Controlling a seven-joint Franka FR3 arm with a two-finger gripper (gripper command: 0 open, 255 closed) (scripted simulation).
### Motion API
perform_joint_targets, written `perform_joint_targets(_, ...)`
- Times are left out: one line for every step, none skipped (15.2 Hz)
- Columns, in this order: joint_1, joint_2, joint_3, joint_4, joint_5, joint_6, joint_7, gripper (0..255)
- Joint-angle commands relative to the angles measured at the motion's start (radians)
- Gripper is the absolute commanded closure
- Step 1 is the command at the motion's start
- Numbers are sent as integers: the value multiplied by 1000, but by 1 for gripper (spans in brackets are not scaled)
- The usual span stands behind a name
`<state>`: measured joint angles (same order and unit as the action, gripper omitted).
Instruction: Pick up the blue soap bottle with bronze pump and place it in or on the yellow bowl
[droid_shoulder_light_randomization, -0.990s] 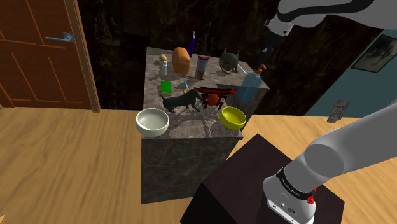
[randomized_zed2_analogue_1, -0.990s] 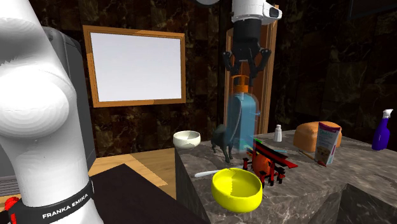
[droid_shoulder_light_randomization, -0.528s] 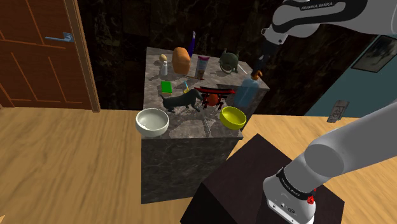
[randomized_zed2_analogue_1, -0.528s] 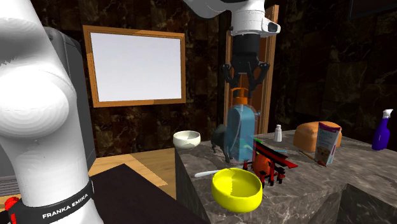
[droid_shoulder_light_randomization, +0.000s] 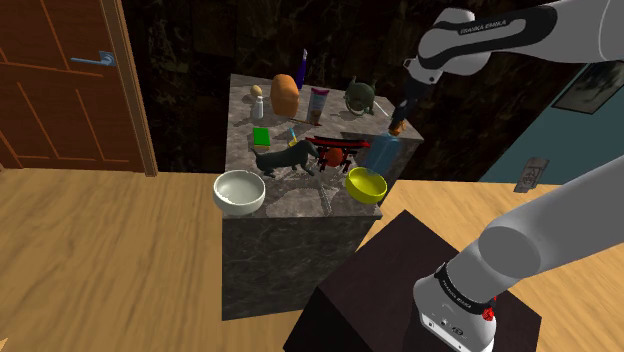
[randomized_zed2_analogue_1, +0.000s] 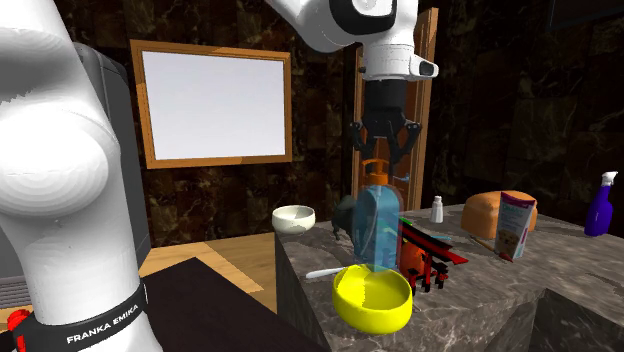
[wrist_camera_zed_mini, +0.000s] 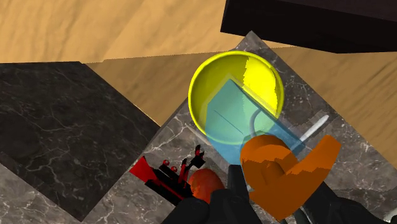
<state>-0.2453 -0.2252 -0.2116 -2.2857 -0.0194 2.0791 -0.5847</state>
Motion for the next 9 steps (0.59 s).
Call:
perform_joint_targets(0, 10, -1, -21, 2, 32, -2, 255)
perform_joint_targets(0, 15, -2, -30, 3, 46, -3, 255)
perform_joint_targets(0, 21, -3, -38, 4, 60, -4, 255)
perform_joint_targets(0, 27, -4, -47, 5, 74, -6, 255)
perform_joint_targets(1, 33, -4, -55, 6, 88, -7, 255)
perform_joint_targets(1, 39, -5, -63, 8, 102, -8, 255)
perform_joint_targets(1, 46, -6, -70, 9, 117, -10, 255)
perform_joint_targets(1, 46, -6, -70, 9, 117, -10, 255)
perform_joint_targets(1, 46, -6, -70, 9, 117, -10, 255)
